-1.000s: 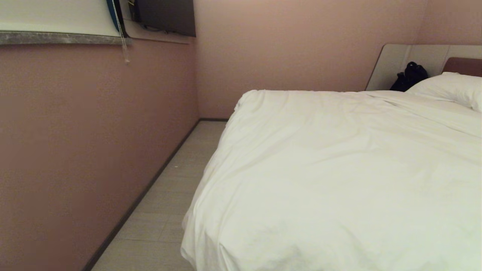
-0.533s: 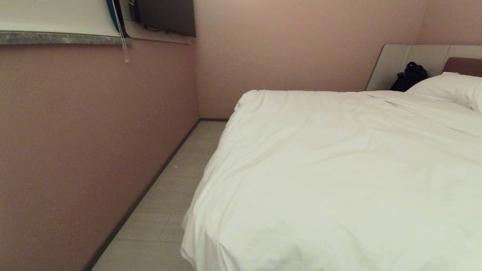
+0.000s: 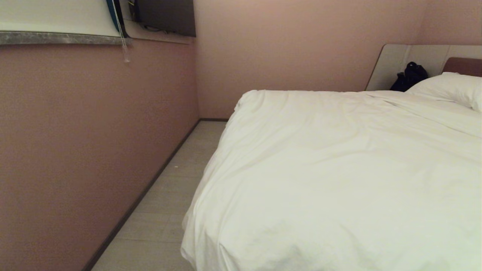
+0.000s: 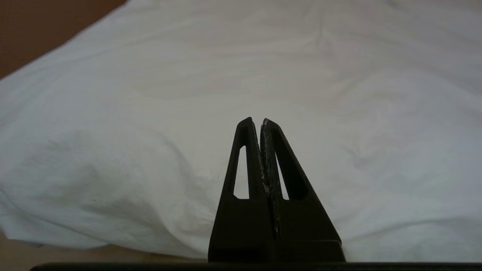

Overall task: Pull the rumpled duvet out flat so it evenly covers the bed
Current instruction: Flatten the corners of the folded blanket

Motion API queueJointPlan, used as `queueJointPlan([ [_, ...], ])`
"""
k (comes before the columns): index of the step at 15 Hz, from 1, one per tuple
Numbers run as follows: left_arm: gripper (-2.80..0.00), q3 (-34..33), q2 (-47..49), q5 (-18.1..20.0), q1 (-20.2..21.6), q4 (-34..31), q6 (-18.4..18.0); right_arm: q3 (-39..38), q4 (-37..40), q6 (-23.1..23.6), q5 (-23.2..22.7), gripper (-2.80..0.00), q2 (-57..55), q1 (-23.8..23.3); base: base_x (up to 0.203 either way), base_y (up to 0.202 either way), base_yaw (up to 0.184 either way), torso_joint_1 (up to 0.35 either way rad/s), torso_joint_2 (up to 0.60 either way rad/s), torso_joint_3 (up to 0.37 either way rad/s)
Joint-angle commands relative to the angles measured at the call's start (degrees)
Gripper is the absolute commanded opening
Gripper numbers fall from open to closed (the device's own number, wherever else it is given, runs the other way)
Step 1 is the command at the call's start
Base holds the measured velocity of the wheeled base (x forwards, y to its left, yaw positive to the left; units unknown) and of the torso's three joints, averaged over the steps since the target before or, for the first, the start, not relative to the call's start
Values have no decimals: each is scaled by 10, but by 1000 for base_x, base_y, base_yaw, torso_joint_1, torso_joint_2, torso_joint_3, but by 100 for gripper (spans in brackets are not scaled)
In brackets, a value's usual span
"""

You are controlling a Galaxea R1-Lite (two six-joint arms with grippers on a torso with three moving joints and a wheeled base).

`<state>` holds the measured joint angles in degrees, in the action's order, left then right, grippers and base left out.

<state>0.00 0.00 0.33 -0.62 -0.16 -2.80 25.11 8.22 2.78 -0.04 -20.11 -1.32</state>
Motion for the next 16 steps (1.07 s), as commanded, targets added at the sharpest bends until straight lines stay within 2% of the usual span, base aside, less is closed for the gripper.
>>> queueJointPlan([
  [1, -280, 0, 0, 0, 0, 0, 0, 2, -66, -21, 25, -280, -101, -1, 0, 0, 0, 0, 0, 0],
  [5, -280, 0, 0, 0, 0, 0, 0, 11, -114, -77, 105, -280, -274, -13, 0, 0, 0, 0, 0, 0],
  [7, -280, 0, 0, 0, 0, 0, 0, 28, -121, -119, 127, -280, -362, -48, 0, 0, 0, 0, 0, 0],
  [9, -280, 0, 0, 0, 0, 0, 0, 48, -130, -152, 123, -280, -440, -115, 0, 0, 0, 0, 0, 0],
  [13, -280, 0, 0, 0, 0, 0, 0, 76, -173, -174, 2, -280, -523, -283, 0, 0, 0, 0, 0, 0],
  [16, -280, 0, 0, 0, 0, 0, 0, 99, -190, -174, -113, -280, -579, -390, 0, 0, 0, 0, 0, 0],
])
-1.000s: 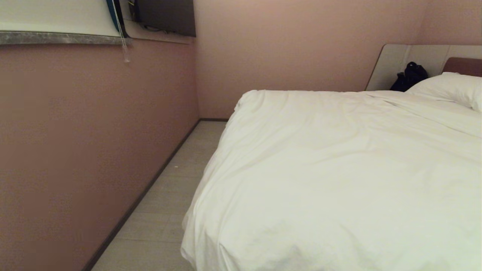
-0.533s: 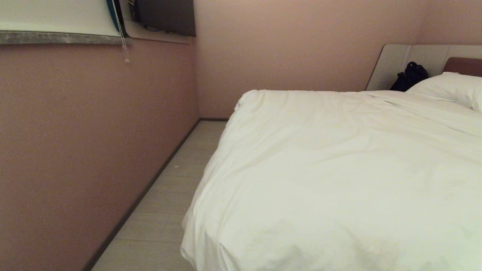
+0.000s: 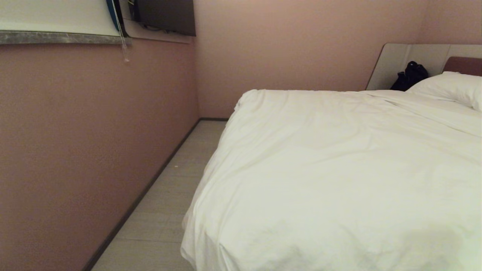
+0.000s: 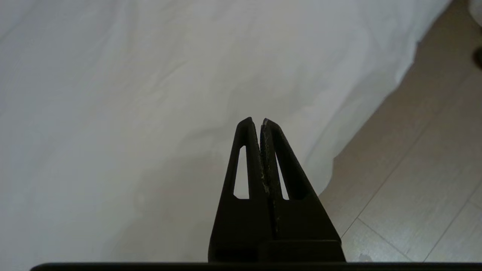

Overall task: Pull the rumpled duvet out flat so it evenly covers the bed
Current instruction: Flatten the corners of the folded blanket

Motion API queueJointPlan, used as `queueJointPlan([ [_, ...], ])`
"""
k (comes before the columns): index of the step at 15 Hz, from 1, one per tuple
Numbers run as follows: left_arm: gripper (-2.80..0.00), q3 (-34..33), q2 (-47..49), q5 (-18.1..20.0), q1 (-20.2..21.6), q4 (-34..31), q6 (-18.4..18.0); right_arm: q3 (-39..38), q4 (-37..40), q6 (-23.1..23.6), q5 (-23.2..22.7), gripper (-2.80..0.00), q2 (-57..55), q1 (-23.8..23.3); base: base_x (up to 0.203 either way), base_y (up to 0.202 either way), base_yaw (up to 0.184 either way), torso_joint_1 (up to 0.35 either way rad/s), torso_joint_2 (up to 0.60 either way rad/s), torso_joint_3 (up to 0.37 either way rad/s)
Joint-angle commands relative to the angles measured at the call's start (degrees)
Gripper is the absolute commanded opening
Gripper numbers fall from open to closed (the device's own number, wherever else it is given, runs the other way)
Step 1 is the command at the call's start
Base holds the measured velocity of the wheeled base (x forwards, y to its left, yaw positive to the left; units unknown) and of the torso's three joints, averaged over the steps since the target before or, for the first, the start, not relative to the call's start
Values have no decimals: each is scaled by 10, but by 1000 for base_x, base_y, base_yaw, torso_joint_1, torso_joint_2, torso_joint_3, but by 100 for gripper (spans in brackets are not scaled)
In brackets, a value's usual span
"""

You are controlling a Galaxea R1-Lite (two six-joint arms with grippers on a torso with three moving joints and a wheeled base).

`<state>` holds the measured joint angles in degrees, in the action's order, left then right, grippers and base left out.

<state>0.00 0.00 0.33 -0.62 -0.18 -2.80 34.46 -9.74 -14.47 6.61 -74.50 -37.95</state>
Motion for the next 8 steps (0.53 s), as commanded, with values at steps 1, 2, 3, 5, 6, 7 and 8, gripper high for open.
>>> queueJointPlan([
  [1, -280, 0, 0, 0, 0, 0, 0, 17, -19, -1, -208, -280, -65, -58, 0, 0, 0, 0, 0, 0],
  [2, -280, 0, 0, 0, 0, 0, 0, 28, -27, -1, -227, -280, -94, -83, 0, 0, 0, 0, 0, 0],
  [3, -280, 0, 0, 0, 0, 0, 0, 42, -34, -1, -240, -280, -124, -107, 0, 0, 0, 0, 0, 0],
  [5, -280, 0, 0, 0, 0, 0, 0, 63, -52, -1, -270, -280, -181, -149, 0, 0, 0, 0, 0, 0],
  [6, -280, 0, 0, 0, 0, 0, 0, 69, -64, 0, -289, -280, -206, -167, 0, 0, 0, 0, 0, 0],
  [7, -280, 0, 0, 0, 0, 0, 0, 74, -77, 1, -303, -280, -229, -180, 0, 0, 0, 0, 0, 0],
  [8, -280, 0, 0, 0, 0, 0, 0, 81, -89, 1, -309, -280, -252, -190, 0, 0, 0, 0, 0, 0],
])
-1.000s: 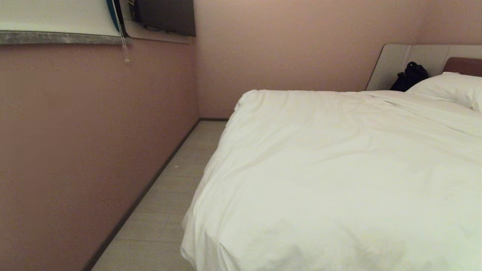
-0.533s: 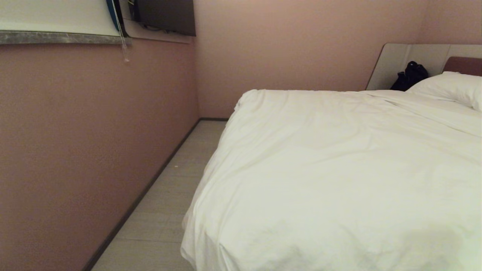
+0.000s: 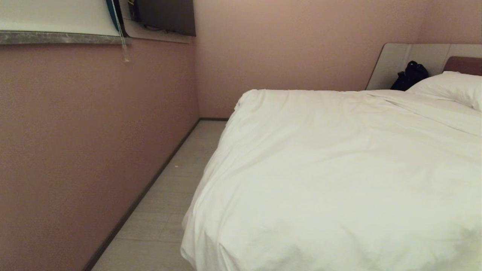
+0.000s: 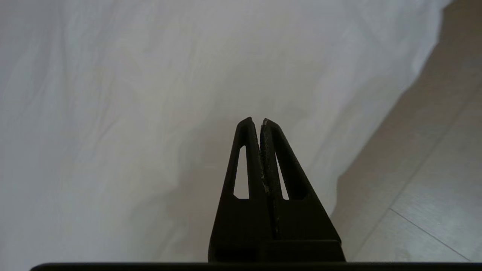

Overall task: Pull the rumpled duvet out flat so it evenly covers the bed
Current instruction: Flatten the corners of the folded blanket

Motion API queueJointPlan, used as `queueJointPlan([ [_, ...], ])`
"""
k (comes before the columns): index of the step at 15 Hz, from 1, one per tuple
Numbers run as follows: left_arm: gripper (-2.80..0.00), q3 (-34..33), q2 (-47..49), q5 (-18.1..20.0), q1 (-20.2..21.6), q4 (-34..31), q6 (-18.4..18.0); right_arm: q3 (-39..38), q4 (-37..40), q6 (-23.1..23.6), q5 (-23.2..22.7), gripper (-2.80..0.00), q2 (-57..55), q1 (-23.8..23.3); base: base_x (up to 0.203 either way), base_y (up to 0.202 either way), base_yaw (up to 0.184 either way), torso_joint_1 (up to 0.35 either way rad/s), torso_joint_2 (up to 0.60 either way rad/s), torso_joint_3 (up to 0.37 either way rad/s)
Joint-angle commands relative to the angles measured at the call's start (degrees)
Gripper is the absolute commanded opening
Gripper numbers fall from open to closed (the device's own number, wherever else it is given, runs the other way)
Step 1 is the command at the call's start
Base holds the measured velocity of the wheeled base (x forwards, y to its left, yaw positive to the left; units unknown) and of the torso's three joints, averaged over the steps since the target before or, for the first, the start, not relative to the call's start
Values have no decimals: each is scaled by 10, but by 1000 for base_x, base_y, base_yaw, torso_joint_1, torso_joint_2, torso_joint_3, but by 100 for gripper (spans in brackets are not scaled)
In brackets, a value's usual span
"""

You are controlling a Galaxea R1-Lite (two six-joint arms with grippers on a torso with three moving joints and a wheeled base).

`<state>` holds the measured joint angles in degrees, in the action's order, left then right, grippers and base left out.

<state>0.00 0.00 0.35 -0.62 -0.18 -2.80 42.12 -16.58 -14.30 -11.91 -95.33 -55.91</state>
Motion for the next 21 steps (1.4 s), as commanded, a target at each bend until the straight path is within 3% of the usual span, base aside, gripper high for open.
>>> queueJointPlan([
  [1, -280, 0, 0, 0, 0, 0, 0, 13, -32, -1, -127, -280, -65, -20, 0, 0, 0, 0, 0, 0],
  [14, -280, 0, 0, 0, 0, 0, 0, 107, -67, 1, -159, -280, -232, -142, 0, 0, 0, 0, 0, 0],
  [15, -280, 0, 0, 0, 0, 0, 0, 109, -67, 6, -159, 0, -241, -150, 0, 0, 0, 0, 0, 0],
  [21, -280, 0, 0, 0, 0, 0, 0, 140, -66, 16, -162, 0, -285, -175, 0, 0, 0, 0, 0, 0],
])
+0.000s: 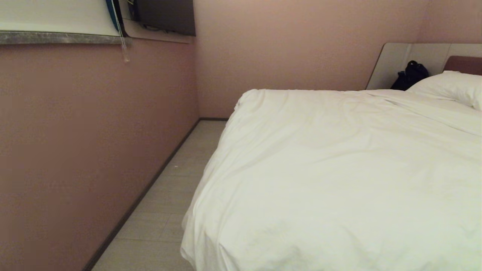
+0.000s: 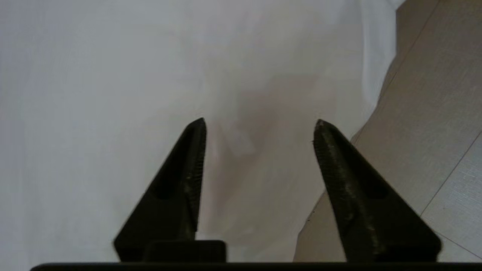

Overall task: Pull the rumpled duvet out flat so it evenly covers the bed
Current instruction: Flatten the corners of the folded blanket

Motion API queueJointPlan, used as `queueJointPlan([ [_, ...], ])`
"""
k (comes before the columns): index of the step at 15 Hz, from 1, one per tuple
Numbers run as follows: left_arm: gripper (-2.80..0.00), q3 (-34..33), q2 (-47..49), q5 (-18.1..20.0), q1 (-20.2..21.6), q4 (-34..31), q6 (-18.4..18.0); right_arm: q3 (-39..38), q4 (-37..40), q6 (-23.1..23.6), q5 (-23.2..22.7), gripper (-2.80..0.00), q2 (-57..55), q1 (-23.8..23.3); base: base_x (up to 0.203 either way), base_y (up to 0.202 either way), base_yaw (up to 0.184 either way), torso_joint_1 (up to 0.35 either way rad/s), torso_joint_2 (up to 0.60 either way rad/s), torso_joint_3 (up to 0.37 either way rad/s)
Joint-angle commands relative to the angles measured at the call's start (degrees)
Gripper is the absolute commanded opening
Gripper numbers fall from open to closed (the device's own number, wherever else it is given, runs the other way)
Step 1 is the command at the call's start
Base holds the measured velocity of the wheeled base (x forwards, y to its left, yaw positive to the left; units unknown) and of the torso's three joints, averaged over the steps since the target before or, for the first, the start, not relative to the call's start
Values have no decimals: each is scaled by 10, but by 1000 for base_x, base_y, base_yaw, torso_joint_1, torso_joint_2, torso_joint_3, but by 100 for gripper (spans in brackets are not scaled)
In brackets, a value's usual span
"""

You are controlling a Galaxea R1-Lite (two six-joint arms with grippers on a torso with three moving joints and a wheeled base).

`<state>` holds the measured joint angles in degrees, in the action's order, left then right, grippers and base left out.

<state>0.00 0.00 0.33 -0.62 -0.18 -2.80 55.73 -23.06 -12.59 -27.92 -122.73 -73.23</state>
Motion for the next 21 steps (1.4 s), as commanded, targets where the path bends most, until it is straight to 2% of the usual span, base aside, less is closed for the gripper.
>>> queueJointPlan([
  [1, -280, 0, 0, 0, 0, 0, 0, 8, -1, -2, -2, 0, -13, -2, 0, 0, 0, 0, 0, 0],
  [8, -280, 0, 0, 0, 0, 0, 0, 87, 11, -11, 3, 0, -58, 16, 0, 0, 0, 0, 0, 0],
  [12, -280, 0, 0, 0, 0, 0, 0, 148, 96, -34, 12, 0, -68, 18, 0, 0, 0, 0, 0, 0],
  [13, -280, 0, 0, 0, 0, 0, 0, 154, 102, -34, 22, 0, -73, 18, 0, 0, 0, 0, 0, 0],
  [16, -280, 0, 0, 0, 0, 0, 0, 179, 105, -31, 125, 0, -131, 22, 0, 0, 0, 0, 0, 0],
  [21, -280, 0, 0, 0, 0, 0, 0, 245, 167, -29, 190, 0, -194, 23, 0, 0, 0, 0, 0, 0],
])
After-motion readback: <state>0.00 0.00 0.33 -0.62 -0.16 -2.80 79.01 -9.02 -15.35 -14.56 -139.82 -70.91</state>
